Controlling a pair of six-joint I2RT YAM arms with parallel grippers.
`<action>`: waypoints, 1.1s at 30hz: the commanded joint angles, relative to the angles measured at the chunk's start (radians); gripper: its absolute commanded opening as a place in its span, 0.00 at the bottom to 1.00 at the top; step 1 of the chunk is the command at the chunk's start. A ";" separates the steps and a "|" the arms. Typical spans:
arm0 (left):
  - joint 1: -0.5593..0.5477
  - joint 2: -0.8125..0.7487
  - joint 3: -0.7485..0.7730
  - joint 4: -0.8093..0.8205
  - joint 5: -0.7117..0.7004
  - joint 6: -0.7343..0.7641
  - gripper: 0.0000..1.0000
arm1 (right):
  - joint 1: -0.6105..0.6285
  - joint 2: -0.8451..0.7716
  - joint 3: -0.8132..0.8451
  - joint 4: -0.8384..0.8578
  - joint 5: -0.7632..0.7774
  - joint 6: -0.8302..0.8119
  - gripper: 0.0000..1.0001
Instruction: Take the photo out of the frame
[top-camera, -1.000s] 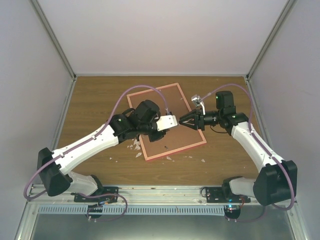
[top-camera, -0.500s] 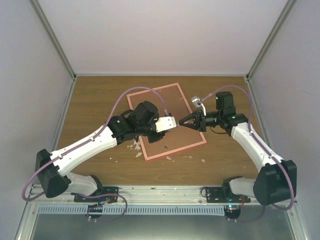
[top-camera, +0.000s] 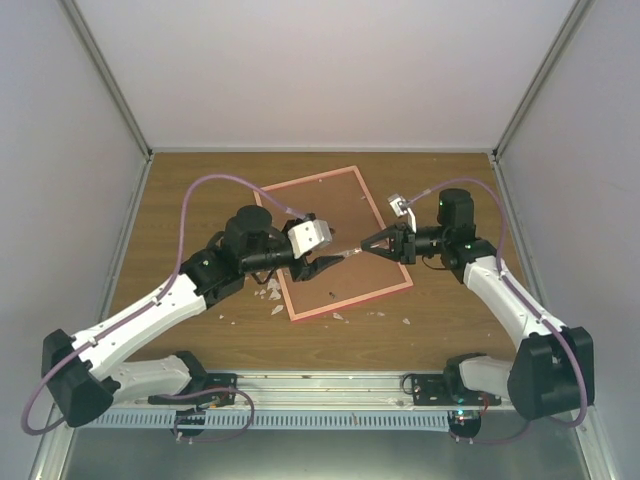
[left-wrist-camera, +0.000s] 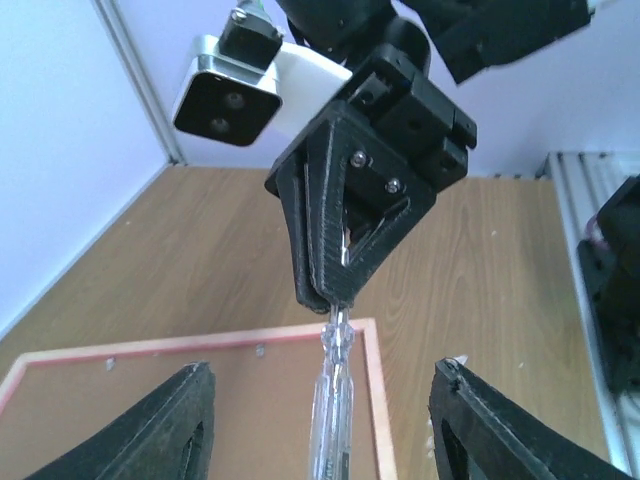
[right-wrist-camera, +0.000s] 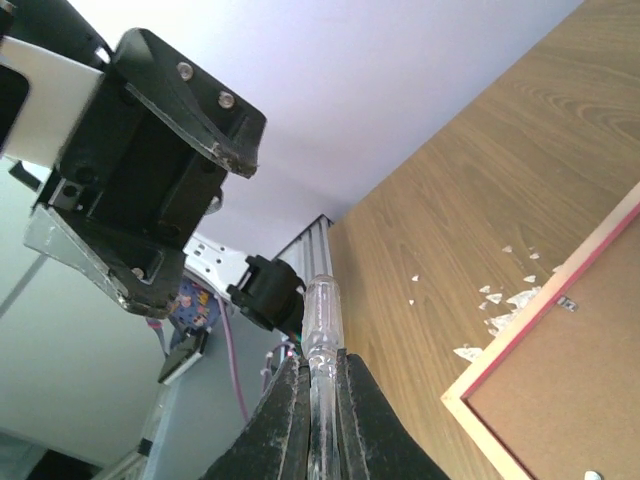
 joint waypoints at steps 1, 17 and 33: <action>0.053 0.009 -0.058 0.219 0.200 -0.096 0.59 | -0.008 -0.030 -0.044 0.176 -0.034 0.150 0.01; 0.078 0.140 -0.104 0.319 0.316 -0.145 0.54 | -0.007 -0.036 -0.059 0.252 -0.046 0.242 0.01; 0.087 0.178 -0.136 0.454 0.372 -0.213 0.35 | -0.006 -0.031 -0.067 0.281 -0.042 0.285 0.01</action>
